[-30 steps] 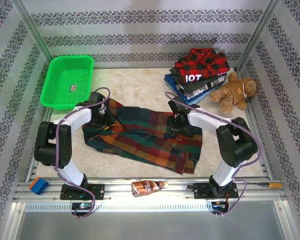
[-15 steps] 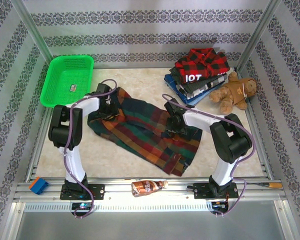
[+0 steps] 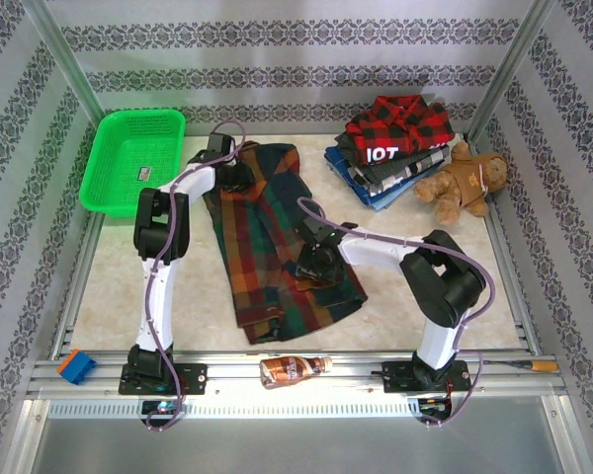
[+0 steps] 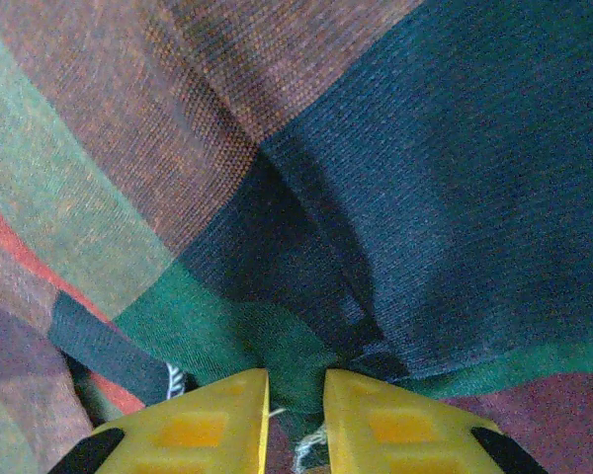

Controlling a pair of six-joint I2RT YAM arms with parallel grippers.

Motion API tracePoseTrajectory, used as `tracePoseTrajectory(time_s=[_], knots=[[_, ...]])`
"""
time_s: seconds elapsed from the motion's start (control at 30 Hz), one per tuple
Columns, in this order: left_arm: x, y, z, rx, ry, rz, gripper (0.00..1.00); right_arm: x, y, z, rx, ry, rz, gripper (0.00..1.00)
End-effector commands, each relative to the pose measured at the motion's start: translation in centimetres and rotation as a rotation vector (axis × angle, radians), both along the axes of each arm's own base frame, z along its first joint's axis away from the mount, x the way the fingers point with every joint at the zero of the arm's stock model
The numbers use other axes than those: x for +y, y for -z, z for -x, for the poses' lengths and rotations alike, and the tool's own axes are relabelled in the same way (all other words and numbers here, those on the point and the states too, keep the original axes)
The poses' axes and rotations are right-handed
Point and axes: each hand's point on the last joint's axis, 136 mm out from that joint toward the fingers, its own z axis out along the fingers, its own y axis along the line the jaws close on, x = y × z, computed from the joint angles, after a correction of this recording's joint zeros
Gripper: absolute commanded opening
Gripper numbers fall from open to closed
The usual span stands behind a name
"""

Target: Fold and stack the long sleeve shirts

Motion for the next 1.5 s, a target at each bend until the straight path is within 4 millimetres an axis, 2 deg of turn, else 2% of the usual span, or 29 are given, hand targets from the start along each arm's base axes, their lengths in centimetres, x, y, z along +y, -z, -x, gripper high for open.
tracePoseTrajectory(time_s=[0.0, 0.13, 0.2, 0.27, 0.33, 0.47, 0.53, 0.6, 0.7, 0.73, 0.83, 0.87, 0.9, 0.93, 1.0, 1.17, 1.27, 1.37, 1.47], knots=[[0.6, 2.5, -1.0, 0.033, -0.018, 0.001, 0.22, 1.9, 1.5, 1.8, 0.071, 0.089, -0.037, 0.23], [1.6, 2.5, -2.0, 0.017, -0.038, 0.009, 0.22, 4.1, 1.3, 2.7, 0.062, 0.106, -0.077, 0.23], [1.1, 1.6, -2.3, 0.000, -0.030, 0.049, 0.24, 5.1, 0.8, 3.2, 0.057, 0.095, -0.095, 0.24], [0.1, -0.6, -2.6, -0.044, -0.009, 0.115, 0.30, 5.6, -0.1, 3.4, 0.047, 0.079, -0.105, 0.25], [-0.5, -3.8, -2.8, -0.108, -0.004, 0.181, 0.37, 5.8, -1.1, 3.6, 0.033, 0.065, -0.116, 0.27], [-1.3, -11.0, -2.5, -0.232, 0.014, 0.280, 0.61, 5.5, -4.4, 3.4, -0.015, 0.018, -0.145, 0.38], [-1.4, -14.1, -1.7, -0.267, 0.026, 0.294, 0.68, 5.0, -6.0, 3.4, -0.040, -0.016, -0.143, 0.42], [-1.0, -16.7, -0.2, -0.289, 0.026, 0.275, 0.72, 3.7, -7.9, 3.3, -0.074, -0.046, -0.135, 0.47], [-0.2, -19.5, 2.2, -0.311, 0.018, 0.251, 0.83, 1.3, -10.6, 2.8, -0.132, -0.062, -0.153, 0.54], [0.0, -20.4, 3.1, -0.319, 0.018, 0.244, 0.86, 0.3, -11.4, 2.6, -0.155, -0.069, -0.158, 0.59], [0.1, -21.0, 3.8, -0.323, 0.023, 0.238, 0.88, -0.5, -11.6, 2.5, -0.165, -0.077, -0.160, 0.63], [0.2, -21.5, 4.6, -0.325, 0.030, 0.230, 0.90, -1.6, -11.8, 2.5, -0.164, -0.085, -0.167, 0.67], [0.8, -22.4, 9.1, -0.289, 0.064, 0.160, 0.94, -3.5, -11.1, 2.9, -0.132, -0.145, -0.198, 0.73], [1.4, -21.9, 13.1, -0.244, 0.083, 0.119, 0.96, -4.2, -10.0, 3.6, -0.097, -0.193, -0.183, 0.74], [1.6, -21.0, 16.9, -0.186, 0.105, 0.098, 0.97, -4.7, -8.6, 4.7, -0.049, -0.241, -0.167, 0.73], [2.7, -16.1, 28.1, 0.069, 0.111, 0.067, 0.94, -5.7, -5.2, 7.0, 0.029, -0.289, -0.145, 0.71], [2.7, -13.5, 34.0, 0.189, 0.082, 0.107, 0.90, -5.1, -4.3, 7.8, 0.046, -0.336, -0.181, 0.70], [3.2, -10.8, 38.7, 0.288, 0.042, 0.103, 0.88, -4.6, -3.6, 8.7, 0.077, -0.398, -0.196, 0.70], [3.2, -9.2, 41.4, 0.345, 0.008, 0.130, 0.83, -4.5, -3.0, 9.2, 0.090, -0.423, -0.204, 0.69]])
